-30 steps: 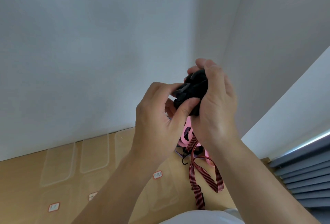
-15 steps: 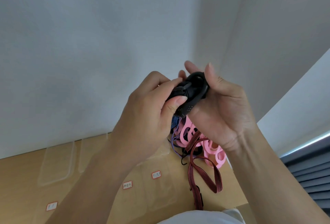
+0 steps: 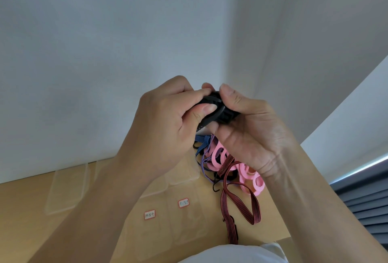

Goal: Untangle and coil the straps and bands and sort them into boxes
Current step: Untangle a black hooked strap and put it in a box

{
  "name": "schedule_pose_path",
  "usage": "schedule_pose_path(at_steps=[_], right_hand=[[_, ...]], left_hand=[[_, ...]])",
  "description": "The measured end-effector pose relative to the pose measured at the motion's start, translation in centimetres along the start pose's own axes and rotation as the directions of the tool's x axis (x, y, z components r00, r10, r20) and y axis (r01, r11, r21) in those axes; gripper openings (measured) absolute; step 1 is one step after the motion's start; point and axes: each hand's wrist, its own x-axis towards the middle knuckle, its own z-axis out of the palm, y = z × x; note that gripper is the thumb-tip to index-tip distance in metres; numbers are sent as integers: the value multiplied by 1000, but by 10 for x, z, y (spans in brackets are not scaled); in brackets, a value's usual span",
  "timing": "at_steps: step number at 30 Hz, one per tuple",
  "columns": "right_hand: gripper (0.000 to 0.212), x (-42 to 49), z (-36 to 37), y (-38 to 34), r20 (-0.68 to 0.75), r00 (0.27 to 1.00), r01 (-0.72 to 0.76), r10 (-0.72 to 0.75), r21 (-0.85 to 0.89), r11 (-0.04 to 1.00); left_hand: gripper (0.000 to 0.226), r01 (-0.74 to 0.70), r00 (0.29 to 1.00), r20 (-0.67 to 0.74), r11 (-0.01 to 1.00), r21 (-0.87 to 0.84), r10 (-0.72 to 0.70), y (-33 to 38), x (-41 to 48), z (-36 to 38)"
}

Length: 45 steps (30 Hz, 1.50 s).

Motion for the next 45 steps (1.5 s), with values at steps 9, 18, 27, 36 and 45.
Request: schedule_pose_path(at_steps=[9,18,27,36,45], right_hand=[[30,6,-13,7,-8,1000,-19,20,71,997],[53,9,-21,13,-112,992,-46,59,113,993],[62,8,-23,23,-161,985,-38,59,134,990],[12,1,-12,14,-185,982,51,-32,103,993],[9,-5,-10,12,-226,974,46,-30,69,997]], left_hand=[[22,312,949,127,924,-221,-290,-12,0,5],[17,512,857,163,778,-364,-489,-11,-5,11],[40,508,853,145,735,-449,-501,-10,-30,21],[43,357,892,-92,816,-455,-442,1,-46,39],[44,345,877,-112,774,-531,-467,12,-53,51]])
